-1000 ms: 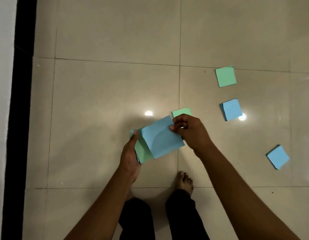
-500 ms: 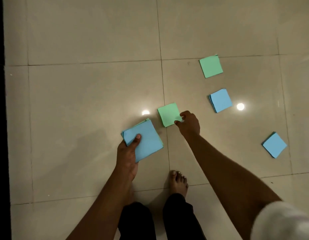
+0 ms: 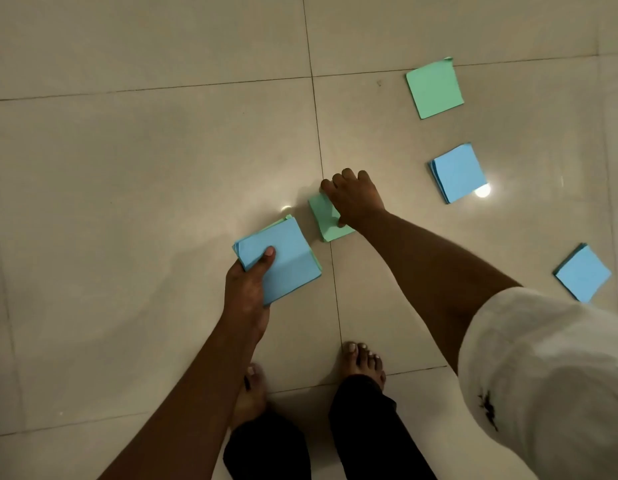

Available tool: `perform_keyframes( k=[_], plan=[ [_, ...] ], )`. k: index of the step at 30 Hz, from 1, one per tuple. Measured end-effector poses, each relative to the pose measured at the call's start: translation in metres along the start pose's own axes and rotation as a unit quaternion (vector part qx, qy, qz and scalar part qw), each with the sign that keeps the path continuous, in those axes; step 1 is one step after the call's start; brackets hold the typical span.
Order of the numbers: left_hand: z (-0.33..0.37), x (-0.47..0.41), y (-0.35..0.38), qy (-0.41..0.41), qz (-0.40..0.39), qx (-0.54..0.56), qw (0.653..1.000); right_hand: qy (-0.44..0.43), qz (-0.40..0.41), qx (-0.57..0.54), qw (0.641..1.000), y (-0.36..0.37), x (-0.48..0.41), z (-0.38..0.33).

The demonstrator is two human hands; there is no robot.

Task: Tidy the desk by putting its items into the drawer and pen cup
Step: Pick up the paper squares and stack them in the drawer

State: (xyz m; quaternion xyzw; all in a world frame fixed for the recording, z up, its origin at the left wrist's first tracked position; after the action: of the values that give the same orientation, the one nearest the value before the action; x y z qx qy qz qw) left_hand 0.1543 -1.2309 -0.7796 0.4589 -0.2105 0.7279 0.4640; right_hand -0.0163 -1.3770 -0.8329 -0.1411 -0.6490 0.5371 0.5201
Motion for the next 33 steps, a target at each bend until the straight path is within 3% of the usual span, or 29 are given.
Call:
perform_keyframes(
  k=[3, 6, 9, 11, 14, 16, 17, 19, 22, 24, 29, 33],
  plan=[
    [0.000, 0.003, 0.000, -0.007, 0.005, -0.002, 1.000, 0.012, 0.023, 0.005, 1.000, -0.001, 0.008, 0.012],
    [0.003, 0.010, -0.001, -0.014, 0.008, -0.009, 1.000, 0.047, -0.019, -0.054, 0.997, 0.016, 0.024, 0.025],
    [0.007, 0.018, -0.002, -0.023, 0.011, -0.015, 1.000, 0.074, -0.065, -0.240, 0.966, 0.029, 0.044, 0.034],
    [0.009, 0.025, -0.002, -0.022, 0.015, -0.021, 0.999, 0.131, -0.048, -0.425, 0.894, 0.024, 0.066, 0.046],
    [0.015, 0.045, 0.003, -0.032, 0.019, -0.019, 0.999, 0.220, 0.055, -0.670, 0.707, -0.017, 0.115, 0.070],
    [0.020, 0.057, 0.011, -0.045, 0.021, -0.020, 0.999, 0.228, 0.120, -0.775, 0.577, -0.059, 0.149, 0.080],
    [0.023, 0.064, 0.016, -0.053, 0.019, -0.020, 0.998, 0.217, 0.129, -0.797, 0.548, -0.080, 0.164, 0.080],
    [0.030, 0.076, 0.036, -0.075, -0.009, 0.004, 0.997, 0.186, 0.126, -0.798, 0.559, -0.115, 0.186, 0.070],
    [0.041, 0.093, 0.083, -0.116, -0.125, 0.074, 0.983, 0.174, 0.107, -0.718, 0.665, -0.142, 0.198, 0.055],
    [0.048, 0.098, 0.099, -0.110, -0.126, 0.038, 0.985, 0.176, 0.101, -0.684, 0.701, -0.144, 0.193, 0.052],
    [0.056, 0.091, 0.122, -0.051, -0.065, -0.044, 0.996, 0.179, 0.112, -0.646, 0.734, -0.137, 0.180, 0.073],
    [0.054, 0.066, 0.140, -0.029, -0.053, -0.038, 0.997, 0.327, 0.176, -0.615, 0.695, -0.070, 0.169, 0.153]
  ],
)
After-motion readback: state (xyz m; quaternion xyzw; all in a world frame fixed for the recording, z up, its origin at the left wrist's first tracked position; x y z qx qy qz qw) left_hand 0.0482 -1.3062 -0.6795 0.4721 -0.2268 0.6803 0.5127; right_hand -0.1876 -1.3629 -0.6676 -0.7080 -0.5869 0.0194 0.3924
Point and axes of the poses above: each hand's wrist, its own x-axis away from the middle knuckle, its own y-axis out of the palm, z = x × y, the point moved 9 cm from there along -x, towards the middle knuckle, and after that the axes turned 4 degrees about -y, right-handed, at the moved point
